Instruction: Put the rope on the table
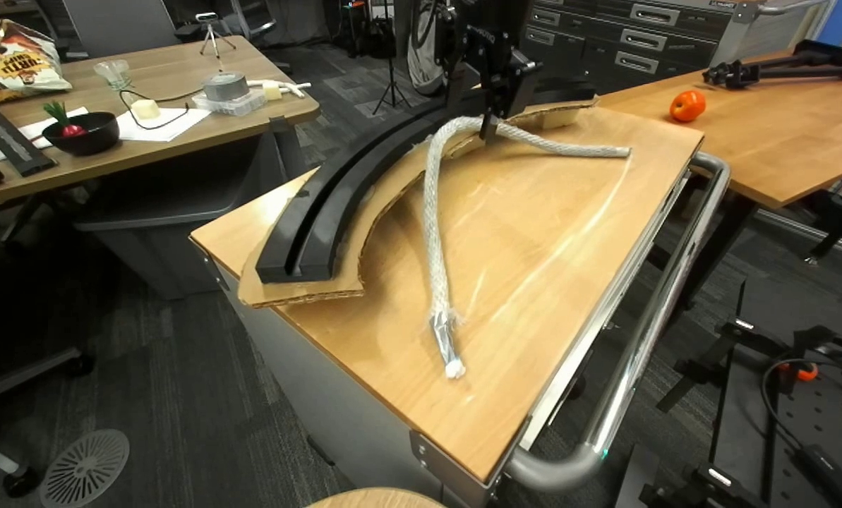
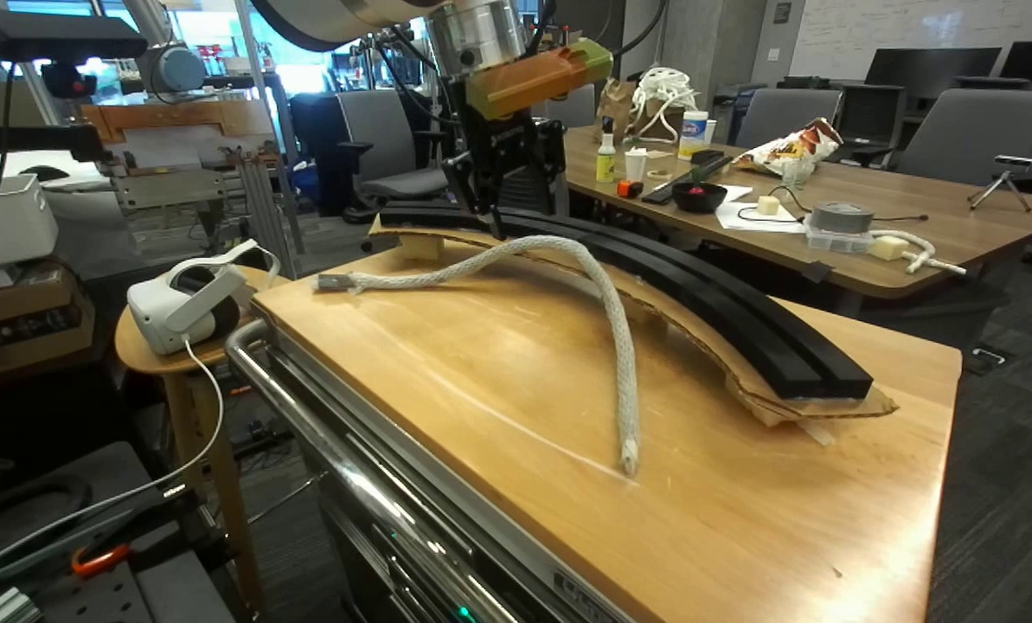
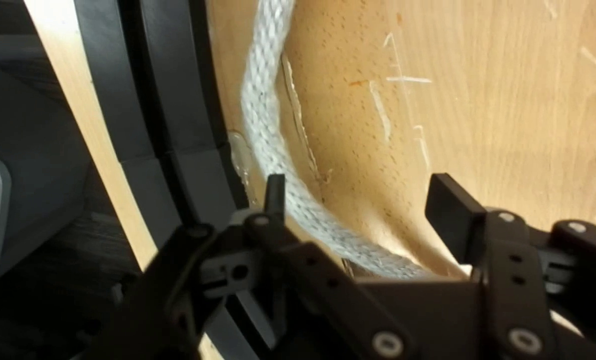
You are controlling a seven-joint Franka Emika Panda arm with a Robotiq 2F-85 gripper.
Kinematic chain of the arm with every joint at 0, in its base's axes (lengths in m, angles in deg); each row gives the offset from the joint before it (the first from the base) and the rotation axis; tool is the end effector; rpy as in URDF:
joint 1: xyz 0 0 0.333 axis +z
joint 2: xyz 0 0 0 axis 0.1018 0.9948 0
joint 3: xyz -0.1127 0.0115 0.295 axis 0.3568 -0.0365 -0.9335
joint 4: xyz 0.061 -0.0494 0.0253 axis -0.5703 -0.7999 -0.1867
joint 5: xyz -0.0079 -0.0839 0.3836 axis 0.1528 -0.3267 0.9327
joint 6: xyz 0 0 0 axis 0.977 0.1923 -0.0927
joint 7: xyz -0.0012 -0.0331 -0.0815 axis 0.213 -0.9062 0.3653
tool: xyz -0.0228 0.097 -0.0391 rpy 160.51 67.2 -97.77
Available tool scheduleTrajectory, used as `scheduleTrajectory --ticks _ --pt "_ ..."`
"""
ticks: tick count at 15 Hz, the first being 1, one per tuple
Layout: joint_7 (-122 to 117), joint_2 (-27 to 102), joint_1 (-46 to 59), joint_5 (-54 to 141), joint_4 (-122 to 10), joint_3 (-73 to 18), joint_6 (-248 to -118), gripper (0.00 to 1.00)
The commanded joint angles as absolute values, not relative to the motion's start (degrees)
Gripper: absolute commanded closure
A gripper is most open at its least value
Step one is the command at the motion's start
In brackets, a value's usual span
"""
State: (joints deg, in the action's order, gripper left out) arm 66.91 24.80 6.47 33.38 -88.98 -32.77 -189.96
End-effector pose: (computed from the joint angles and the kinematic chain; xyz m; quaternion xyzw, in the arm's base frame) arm 0.5618 0.0205 0.3789 0.7819 0.6087 0.0546 0.1228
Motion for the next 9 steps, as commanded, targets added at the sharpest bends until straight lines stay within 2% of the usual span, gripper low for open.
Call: scheduleTrajectory --ticks 1,6,7,9 --pt "66.96 26.91 6.02 33.24 -87.02 -32.58 -191.57 0.58" --pt "65.46 30.68 6.10 31.48 -82.94 -32.57 -191.51 0.95" --pt "64.89 31.42 6.23 30.70 -81.99 -32.49 -191.28 0.95" --pt "63.58 32.91 6.38 28.94 -80.13 -32.31 -190.56 0.70"
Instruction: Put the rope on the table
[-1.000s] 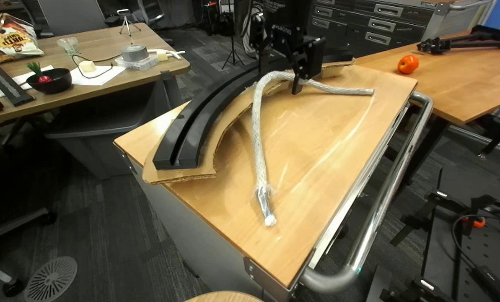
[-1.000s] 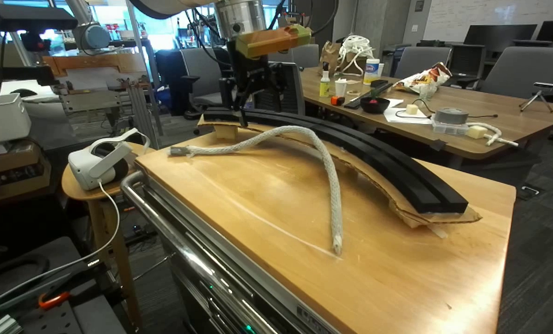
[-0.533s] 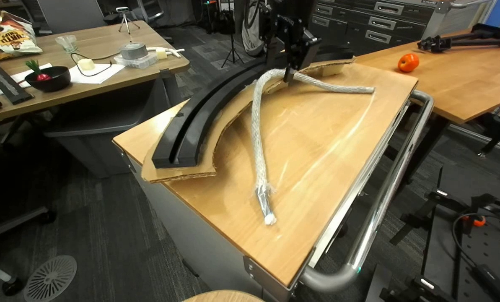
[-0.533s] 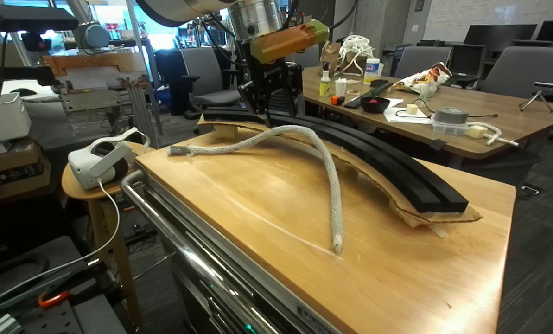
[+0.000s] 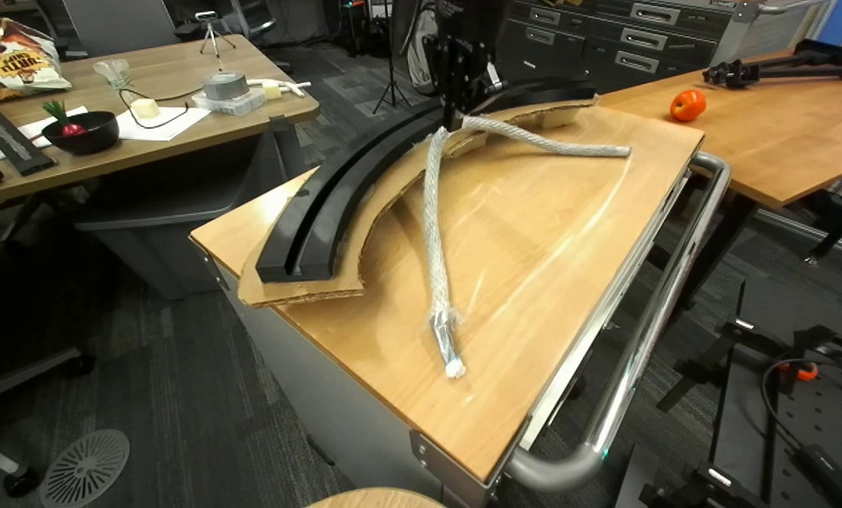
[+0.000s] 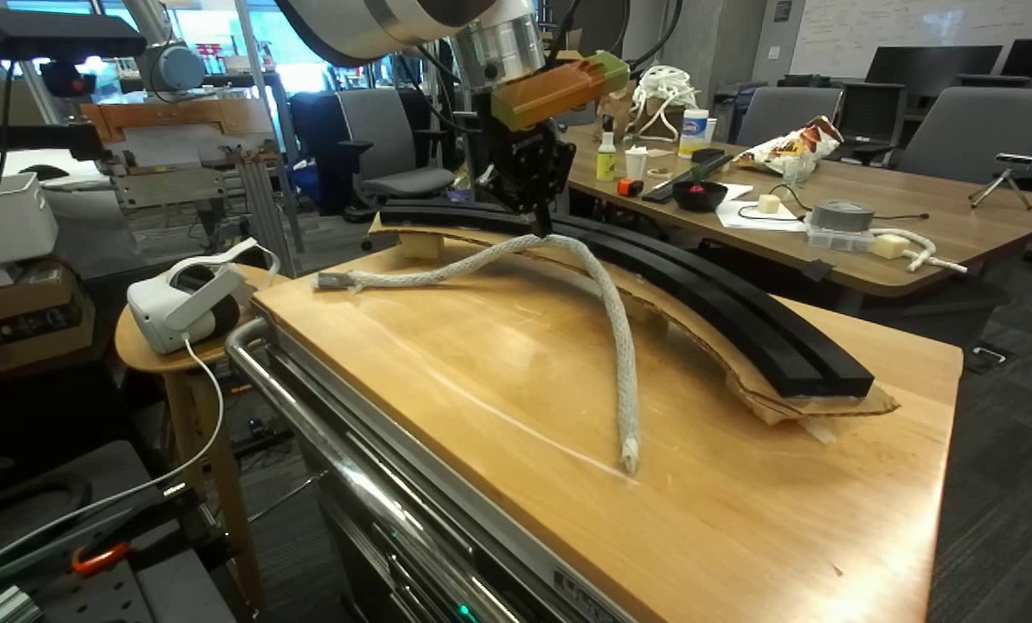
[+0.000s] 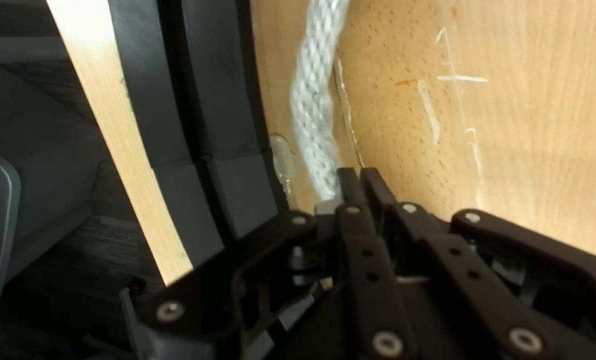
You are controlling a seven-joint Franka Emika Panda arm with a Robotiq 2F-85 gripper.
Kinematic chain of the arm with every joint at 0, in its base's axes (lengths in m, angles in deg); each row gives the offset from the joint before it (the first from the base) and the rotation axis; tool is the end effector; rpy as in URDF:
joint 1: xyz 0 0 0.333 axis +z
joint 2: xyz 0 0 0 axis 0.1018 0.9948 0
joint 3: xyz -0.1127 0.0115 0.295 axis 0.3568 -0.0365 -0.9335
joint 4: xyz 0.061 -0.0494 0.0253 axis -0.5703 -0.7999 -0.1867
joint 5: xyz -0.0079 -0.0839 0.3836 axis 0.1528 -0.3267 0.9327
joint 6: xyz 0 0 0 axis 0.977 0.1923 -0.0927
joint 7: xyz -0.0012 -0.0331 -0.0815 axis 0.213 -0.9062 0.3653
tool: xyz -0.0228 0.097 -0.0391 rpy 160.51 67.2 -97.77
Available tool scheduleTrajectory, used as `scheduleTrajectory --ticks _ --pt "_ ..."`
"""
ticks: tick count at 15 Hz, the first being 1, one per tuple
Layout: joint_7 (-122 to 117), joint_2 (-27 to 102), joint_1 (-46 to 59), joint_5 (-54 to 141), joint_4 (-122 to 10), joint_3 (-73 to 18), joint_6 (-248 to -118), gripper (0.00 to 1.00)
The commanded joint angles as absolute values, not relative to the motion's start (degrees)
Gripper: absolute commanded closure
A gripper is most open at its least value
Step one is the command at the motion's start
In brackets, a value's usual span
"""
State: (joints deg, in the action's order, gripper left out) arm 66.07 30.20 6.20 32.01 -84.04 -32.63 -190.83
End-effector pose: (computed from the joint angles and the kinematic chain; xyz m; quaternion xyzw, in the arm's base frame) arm 0.5897 0.0177 0.3658 0.7821 0.6070 0.0547 0.1298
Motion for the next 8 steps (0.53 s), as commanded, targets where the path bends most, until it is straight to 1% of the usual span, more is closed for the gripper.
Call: scheduleTrajectory --ticks 1,2,5,6,7,8 --pt "63.23 33.69 6.33 28.44 -79.26 -32.36 -190.30 0.65" --pt "63.18 34.38 6.22 28.43 -78.49 -32.45 -189.96 0.60" --pt "62.99 35.88 6.14 28.28 -77.09 -32.58 -189.94 0.35" --pt "62.85 36.31 6.14 28.13 -76.74 -32.56 -189.96 0.29" --pt "62.77 36.64 6.11 28.07 -76.52 -32.55 -189.84 0.24" --pt "62.82 36.79 6.04 28.24 -76.47 -32.61 -189.62 0.24"
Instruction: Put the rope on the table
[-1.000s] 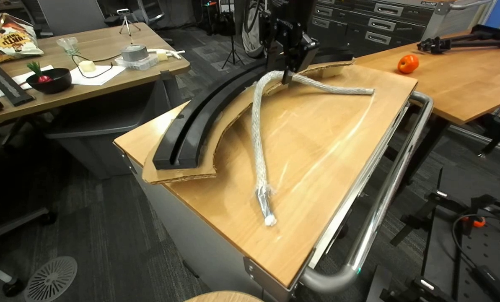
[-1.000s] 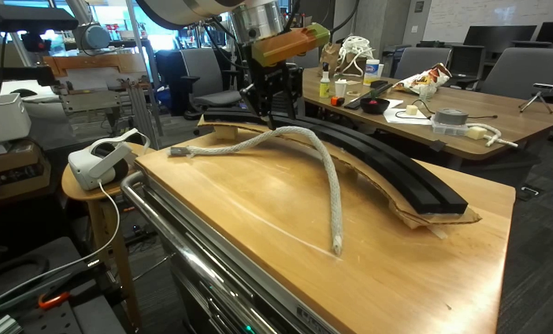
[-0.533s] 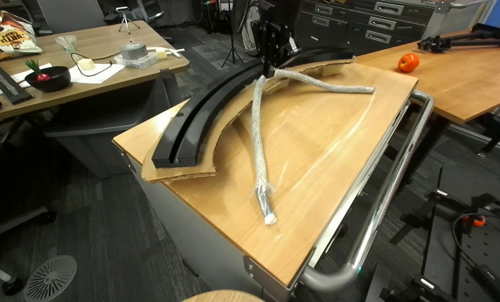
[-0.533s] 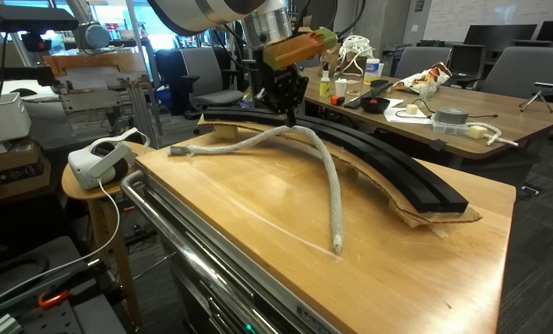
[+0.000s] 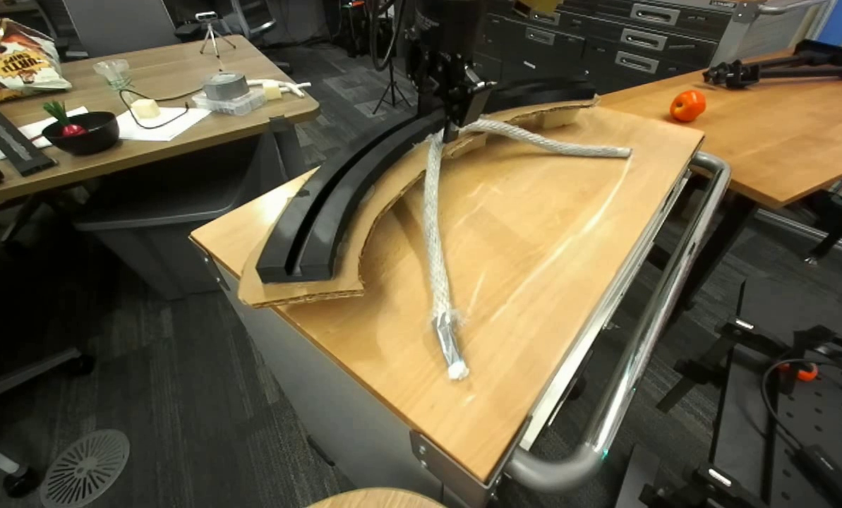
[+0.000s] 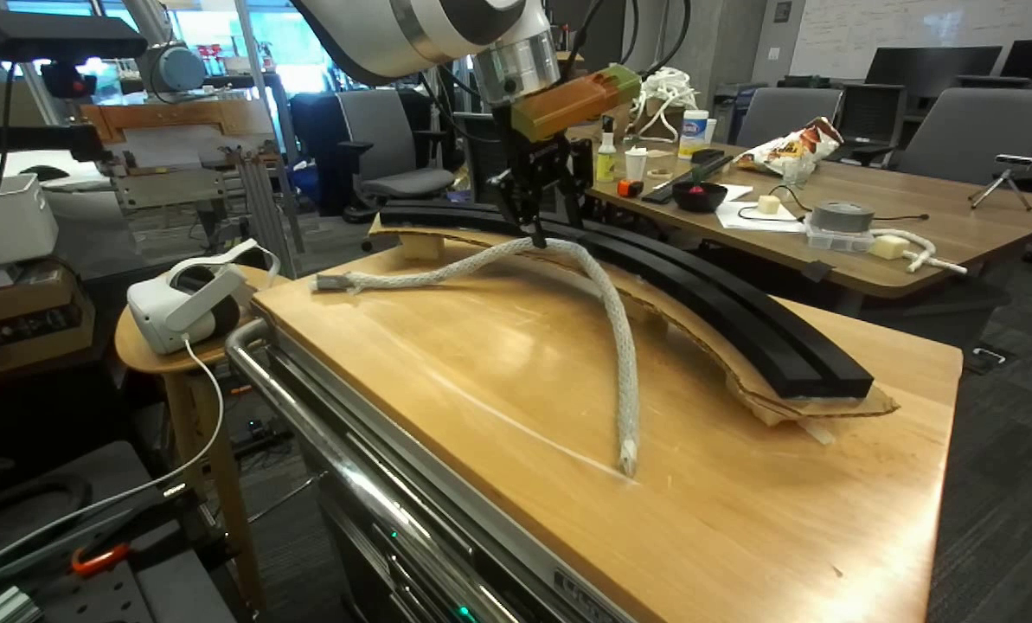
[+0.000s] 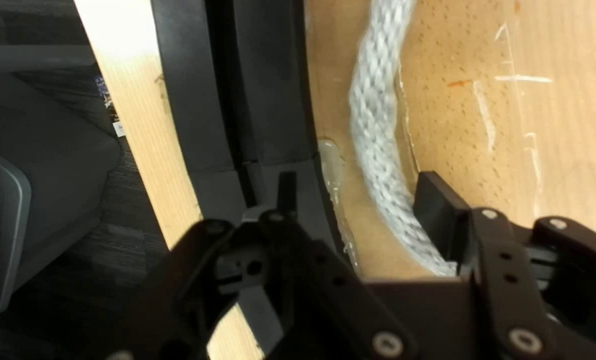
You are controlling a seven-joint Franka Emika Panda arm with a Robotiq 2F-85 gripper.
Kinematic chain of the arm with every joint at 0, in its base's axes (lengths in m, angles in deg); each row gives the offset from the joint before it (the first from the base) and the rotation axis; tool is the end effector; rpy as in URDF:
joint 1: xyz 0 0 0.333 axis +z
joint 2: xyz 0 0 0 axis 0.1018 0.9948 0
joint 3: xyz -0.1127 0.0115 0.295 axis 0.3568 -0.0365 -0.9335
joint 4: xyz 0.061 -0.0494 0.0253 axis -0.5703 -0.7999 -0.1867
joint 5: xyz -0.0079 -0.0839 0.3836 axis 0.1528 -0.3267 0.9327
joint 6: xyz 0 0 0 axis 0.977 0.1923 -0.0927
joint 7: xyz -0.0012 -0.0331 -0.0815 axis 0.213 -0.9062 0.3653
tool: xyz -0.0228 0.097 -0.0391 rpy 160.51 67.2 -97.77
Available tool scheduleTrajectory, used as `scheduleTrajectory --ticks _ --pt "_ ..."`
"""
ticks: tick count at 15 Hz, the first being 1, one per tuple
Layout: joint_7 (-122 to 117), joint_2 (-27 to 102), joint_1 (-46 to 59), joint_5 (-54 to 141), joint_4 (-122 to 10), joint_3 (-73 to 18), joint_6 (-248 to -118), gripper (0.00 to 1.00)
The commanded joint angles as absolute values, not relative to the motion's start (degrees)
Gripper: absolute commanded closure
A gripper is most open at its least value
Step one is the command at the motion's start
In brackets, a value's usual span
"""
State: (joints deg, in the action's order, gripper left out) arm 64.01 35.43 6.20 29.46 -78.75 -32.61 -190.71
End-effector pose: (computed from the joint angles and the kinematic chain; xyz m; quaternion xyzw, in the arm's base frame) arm 0.6165 0.0181 0.3527 0.7825 0.6045 0.0491 0.1410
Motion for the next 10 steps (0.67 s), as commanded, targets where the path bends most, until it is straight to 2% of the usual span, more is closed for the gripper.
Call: scheduleTrajectory --ticks 1,2,4,10 --pt "62.97 36.83 5.95 28.46 -76.72 -32.70 -189.67 0.25" --pt "63.24 36.69 5.80 28.74 -77.33 -32.81 -189.86 0.46" --pt "63.07 36.45 5.76 28.51 -78.34 -32.73 -190.28 0.51" --pt "62.52 35.04 5.84 28.10 -79.94 -32.70 -191.37 0.98"
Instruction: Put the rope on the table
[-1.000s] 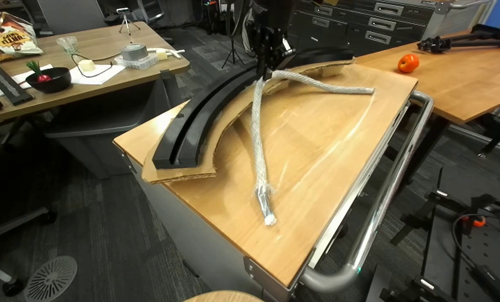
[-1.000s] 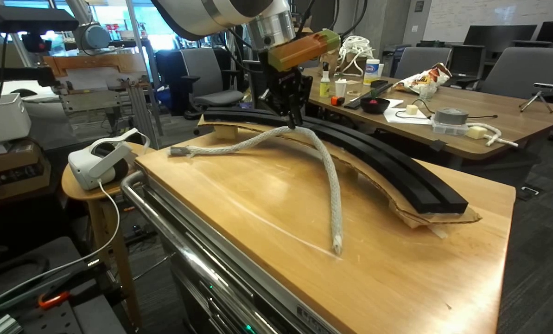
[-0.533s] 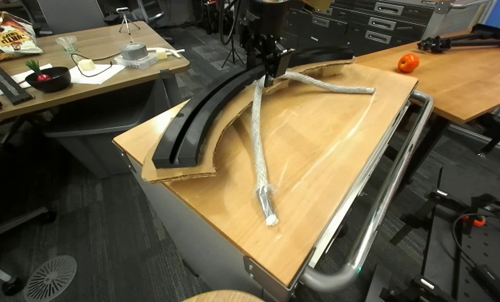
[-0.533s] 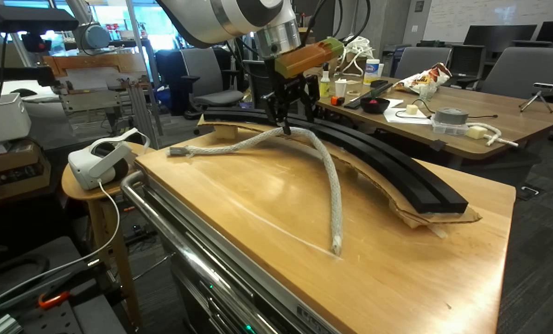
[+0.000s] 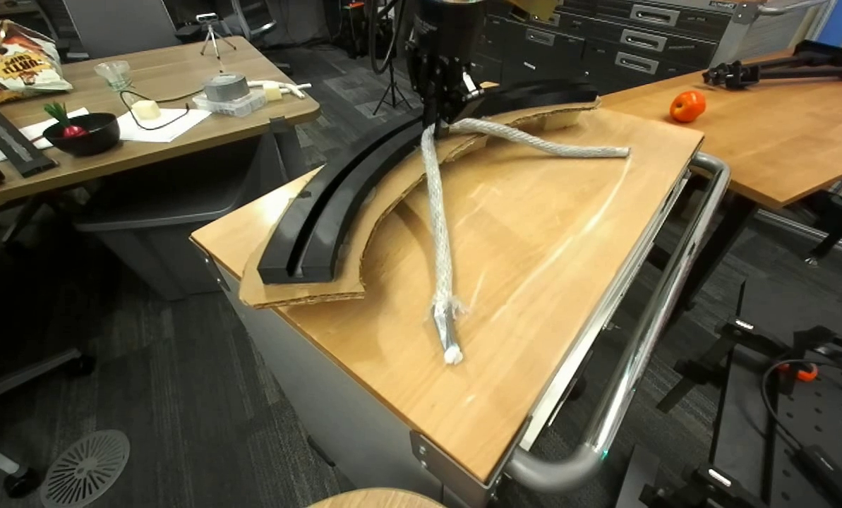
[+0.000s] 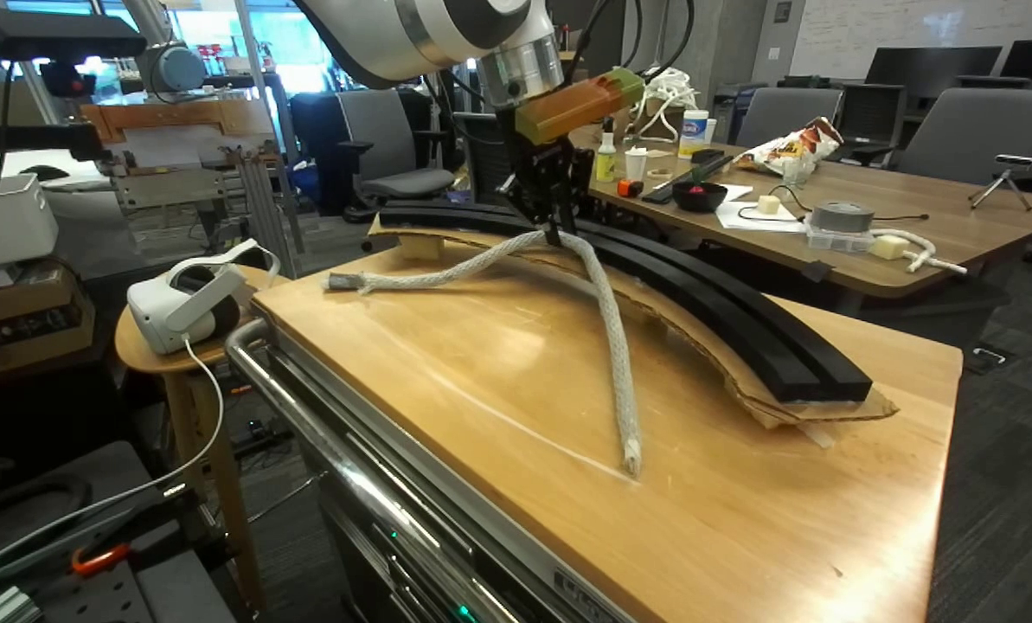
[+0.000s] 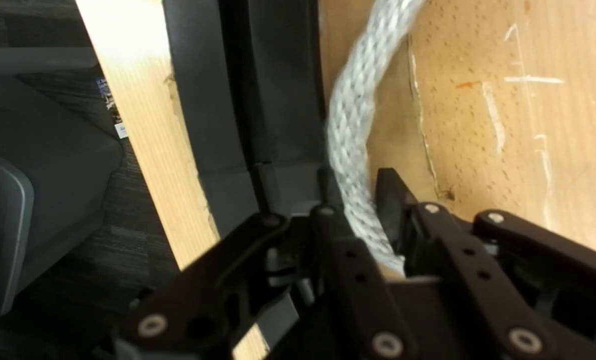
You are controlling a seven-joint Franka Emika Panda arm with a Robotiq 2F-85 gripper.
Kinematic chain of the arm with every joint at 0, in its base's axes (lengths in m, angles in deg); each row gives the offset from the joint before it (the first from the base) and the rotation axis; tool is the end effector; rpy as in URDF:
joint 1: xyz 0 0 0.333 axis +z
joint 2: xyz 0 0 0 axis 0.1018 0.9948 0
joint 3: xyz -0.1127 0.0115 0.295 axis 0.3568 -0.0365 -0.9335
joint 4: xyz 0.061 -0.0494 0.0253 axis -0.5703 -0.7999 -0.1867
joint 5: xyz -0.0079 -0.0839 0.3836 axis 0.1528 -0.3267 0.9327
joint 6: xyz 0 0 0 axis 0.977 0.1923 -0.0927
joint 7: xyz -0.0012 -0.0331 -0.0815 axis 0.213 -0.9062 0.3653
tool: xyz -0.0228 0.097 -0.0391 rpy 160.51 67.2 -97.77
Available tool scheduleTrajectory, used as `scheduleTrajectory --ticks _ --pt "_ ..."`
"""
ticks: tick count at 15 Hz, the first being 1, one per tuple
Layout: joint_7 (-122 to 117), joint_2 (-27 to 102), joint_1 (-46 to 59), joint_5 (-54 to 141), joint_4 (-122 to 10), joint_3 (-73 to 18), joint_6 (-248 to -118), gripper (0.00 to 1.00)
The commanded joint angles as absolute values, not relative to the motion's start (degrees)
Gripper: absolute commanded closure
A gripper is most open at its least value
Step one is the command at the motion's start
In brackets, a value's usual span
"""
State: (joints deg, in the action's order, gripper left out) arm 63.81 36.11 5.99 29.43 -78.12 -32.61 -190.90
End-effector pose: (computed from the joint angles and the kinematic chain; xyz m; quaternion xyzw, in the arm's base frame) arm 0.6200 0.0160 0.3508 0.7844 0.6019 0.0502 0.1415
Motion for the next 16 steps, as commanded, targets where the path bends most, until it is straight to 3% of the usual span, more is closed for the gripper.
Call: scheduleTrajectory --ticks 1,2,5,10,12,16 --pt "62.65 34.92 5.81 28.30 -80.09 -32.80 -191.52 0.99" --pt "62.85 34.72 5.74 28.71 -80.59 -32.96 -191.38 1.00" --pt "64.22 34.05 5.34 30.68 -82.88 -33.76 -190.39 0.91" --pt "66.49 28.77 5.33 33.65 -88.46 -35.21 -189.39 0.95" --pt "70.32 27.48 5.38 39.62 -89.50 -36.68 -182.00 0.89" --pt "68.88 29.36 6.21 43.02 -88.11 -36.42 -170.02 0.96"
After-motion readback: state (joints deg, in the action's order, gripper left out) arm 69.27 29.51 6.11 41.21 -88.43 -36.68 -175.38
